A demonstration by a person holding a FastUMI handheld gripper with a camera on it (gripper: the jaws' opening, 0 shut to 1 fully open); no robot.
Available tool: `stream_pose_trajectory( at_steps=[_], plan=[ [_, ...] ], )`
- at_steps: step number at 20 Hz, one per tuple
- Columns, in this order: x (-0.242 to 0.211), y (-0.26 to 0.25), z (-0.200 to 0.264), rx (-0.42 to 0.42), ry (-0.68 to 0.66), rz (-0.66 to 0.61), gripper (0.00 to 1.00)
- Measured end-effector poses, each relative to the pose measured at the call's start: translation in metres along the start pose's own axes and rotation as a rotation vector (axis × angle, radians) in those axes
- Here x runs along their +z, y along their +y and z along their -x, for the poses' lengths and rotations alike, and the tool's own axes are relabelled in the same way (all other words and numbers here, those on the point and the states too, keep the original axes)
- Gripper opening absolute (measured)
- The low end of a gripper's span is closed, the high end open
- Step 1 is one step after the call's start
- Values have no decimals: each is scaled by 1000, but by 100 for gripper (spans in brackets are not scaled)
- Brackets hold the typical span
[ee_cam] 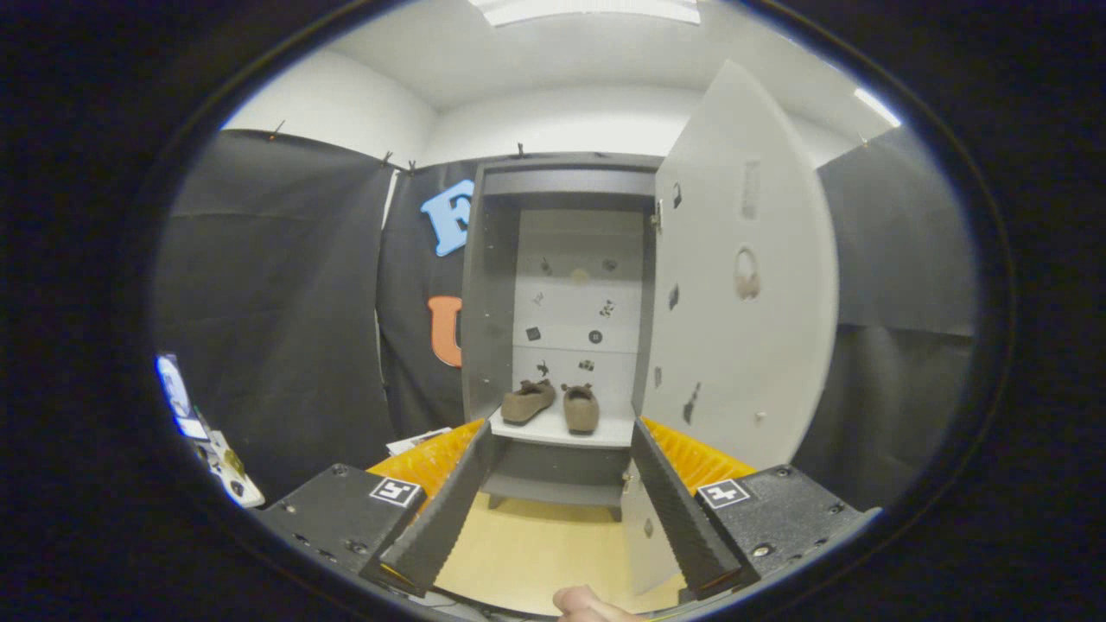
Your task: Open the shoe cabinet door, grab the shoes and put them into the shoe cabinet, then close the shoe cabinet door.
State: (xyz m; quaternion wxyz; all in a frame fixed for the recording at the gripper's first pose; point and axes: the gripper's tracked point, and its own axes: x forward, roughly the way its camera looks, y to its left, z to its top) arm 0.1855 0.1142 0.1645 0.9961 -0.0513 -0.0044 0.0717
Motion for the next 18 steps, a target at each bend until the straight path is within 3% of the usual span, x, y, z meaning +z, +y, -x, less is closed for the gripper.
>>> stream_pose_trajectory(
  at_steps=[5,10,15,18],
  plan=[
    [3,-68,91,-96,-69,66,100],
    [-6,-153,137,-268,-92,83,100],
    [-30,-236,125,-392,-39,82,100],
    [-49,-270,82,-371,-8,31,100]
  ],
)
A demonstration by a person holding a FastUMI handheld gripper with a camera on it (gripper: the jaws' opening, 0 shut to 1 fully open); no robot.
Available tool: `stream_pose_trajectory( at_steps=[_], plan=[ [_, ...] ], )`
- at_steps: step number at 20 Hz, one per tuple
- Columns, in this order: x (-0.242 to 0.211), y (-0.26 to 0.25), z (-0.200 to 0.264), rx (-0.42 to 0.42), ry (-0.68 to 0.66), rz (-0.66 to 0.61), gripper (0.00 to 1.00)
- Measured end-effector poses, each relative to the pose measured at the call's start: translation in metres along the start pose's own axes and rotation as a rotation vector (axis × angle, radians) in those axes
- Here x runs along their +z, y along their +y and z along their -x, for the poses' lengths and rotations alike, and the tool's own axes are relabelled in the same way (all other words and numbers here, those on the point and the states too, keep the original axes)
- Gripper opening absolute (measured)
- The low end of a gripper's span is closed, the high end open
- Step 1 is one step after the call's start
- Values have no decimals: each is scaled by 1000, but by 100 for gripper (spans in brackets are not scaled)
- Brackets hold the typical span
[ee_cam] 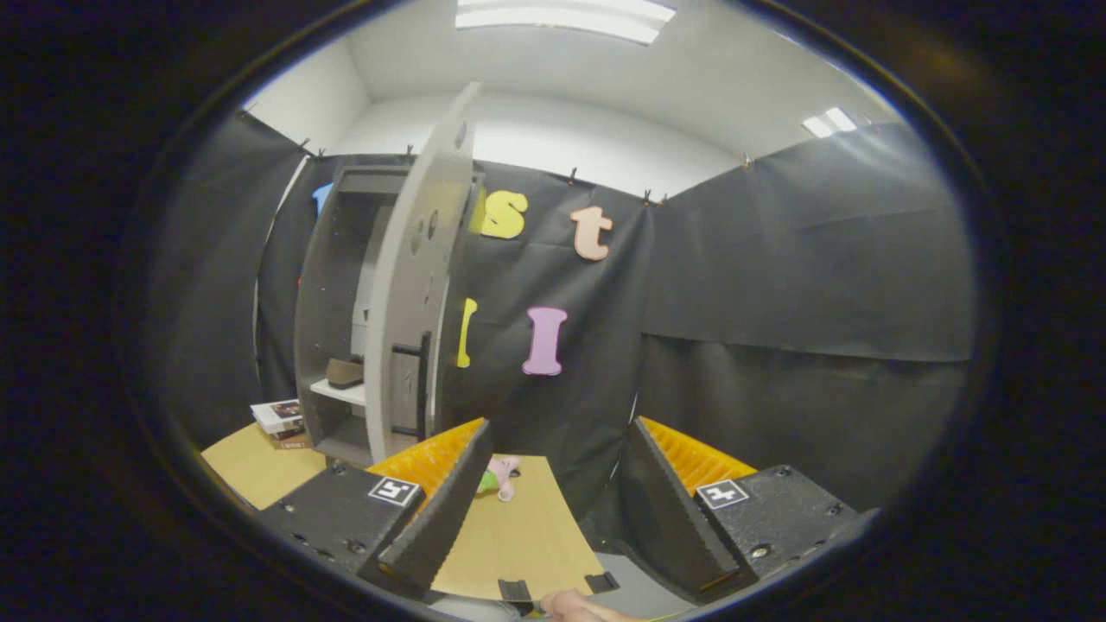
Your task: Open the shoe cabinet door, grab the shoes and put them into the shoe cabinet, then close the shoe cabinet door.
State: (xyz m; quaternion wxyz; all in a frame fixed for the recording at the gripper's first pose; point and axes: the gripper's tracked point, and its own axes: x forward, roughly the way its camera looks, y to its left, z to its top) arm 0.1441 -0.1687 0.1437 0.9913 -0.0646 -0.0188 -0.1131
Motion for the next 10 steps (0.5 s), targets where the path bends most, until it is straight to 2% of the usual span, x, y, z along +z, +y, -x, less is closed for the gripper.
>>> stream_pose_trajectory(
  at_steps=[3,5,10],
  plan=[
    [-21,-36,-48,-57,41,27,100],
    [-29,-33,-67,-43,67,52,100],
    [-26,20,-81,116,67,-13,100]
  ],
)
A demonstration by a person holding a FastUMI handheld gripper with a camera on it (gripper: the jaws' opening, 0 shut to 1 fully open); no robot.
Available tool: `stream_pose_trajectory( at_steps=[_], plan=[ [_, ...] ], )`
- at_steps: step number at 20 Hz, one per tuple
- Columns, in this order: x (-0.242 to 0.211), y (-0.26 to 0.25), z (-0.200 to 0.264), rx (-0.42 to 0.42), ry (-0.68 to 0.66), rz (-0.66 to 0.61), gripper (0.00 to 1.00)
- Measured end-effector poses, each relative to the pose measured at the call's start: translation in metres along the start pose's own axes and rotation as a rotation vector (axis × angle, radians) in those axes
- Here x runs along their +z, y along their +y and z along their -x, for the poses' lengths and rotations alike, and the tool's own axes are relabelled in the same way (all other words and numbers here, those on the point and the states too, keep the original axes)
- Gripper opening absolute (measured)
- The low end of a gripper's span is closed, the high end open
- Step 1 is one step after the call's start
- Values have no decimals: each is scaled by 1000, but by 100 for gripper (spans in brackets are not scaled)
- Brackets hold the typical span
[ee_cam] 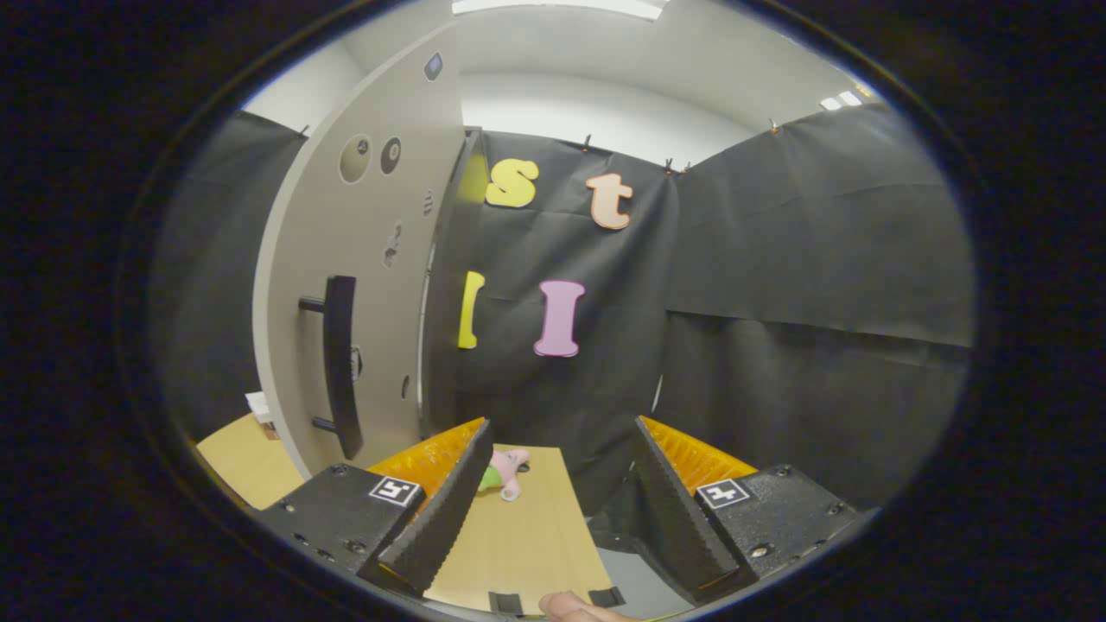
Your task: Open the shoe cabinet door, grab the shoes and put them into the shoe cabinet, then close the shoe cabinet door.
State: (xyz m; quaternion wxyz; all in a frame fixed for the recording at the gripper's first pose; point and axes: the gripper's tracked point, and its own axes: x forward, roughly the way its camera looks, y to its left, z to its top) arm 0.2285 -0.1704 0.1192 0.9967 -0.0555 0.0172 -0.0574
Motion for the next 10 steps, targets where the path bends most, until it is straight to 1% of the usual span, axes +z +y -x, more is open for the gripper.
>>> stream_pose_trajectory(
  at_steps=[2,3,6,7,8,10],
  plan=[
    [2,25,0,71,-1,-16,100],
    [1,36,-1,93,8,-12,100],
    [-14,55,-1,105,72,-3,100],
    [-21,71,1,133,102,-19,100],
    [-27,82,5,128,124,-24,100],
    [-26,89,5,103,113,-23,93]
  ],
)
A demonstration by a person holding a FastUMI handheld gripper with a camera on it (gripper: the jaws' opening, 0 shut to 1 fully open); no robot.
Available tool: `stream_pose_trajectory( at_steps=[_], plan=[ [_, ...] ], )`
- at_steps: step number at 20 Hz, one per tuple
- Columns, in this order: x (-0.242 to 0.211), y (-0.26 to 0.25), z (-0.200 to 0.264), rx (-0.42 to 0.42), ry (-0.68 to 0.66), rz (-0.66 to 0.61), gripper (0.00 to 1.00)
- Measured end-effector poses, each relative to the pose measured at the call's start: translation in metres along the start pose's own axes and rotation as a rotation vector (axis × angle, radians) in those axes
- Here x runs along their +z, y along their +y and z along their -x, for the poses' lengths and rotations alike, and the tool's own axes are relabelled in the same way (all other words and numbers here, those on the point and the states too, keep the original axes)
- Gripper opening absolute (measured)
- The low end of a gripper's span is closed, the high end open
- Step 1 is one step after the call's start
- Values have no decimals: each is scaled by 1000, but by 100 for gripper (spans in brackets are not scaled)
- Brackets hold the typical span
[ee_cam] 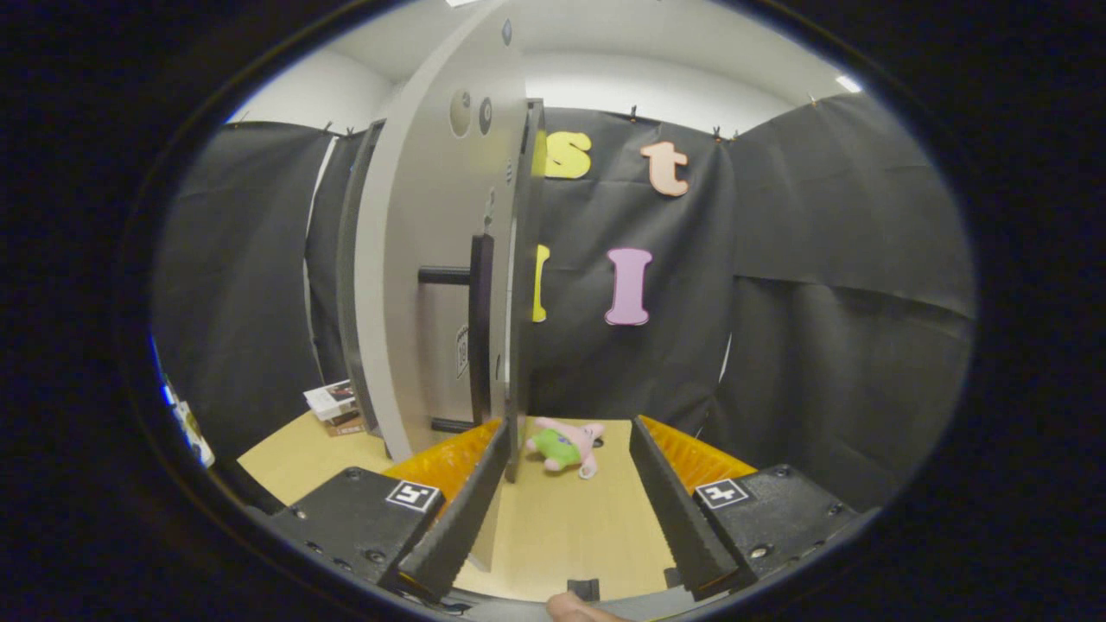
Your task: Open the shoe cabinet door, grab the shoes and put them into the shoe cabinet, then close the shoe cabinet door.
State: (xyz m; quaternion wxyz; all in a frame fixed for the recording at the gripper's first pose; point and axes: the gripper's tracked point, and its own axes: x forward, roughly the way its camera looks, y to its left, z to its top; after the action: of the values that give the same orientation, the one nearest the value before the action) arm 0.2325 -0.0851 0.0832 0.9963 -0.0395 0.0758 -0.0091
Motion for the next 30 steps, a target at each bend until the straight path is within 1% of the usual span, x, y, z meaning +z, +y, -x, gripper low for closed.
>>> stream_pose_trajectory(
  at_steps=[2,5,9,13,16,19,21,25,27,30],
  plan=[
    [0,12,0,9,-3,-7,92],
    [-1,47,5,59,10,-45,92],
    [4,89,4,118,2,-41,92],
    [6,126,-1,146,-14,-46,92],
    [5,145,-7,155,-14,-61,92],
    [2,158,-20,130,-1,-71,92],
    [4,170,-27,129,-4,-80,92],
    [6,218,-43,151,-1,-102,92],
    [4,250,-48,195,1,-56,92],
    [-2,264,-37,159,-40,-56,96]
  ],
)
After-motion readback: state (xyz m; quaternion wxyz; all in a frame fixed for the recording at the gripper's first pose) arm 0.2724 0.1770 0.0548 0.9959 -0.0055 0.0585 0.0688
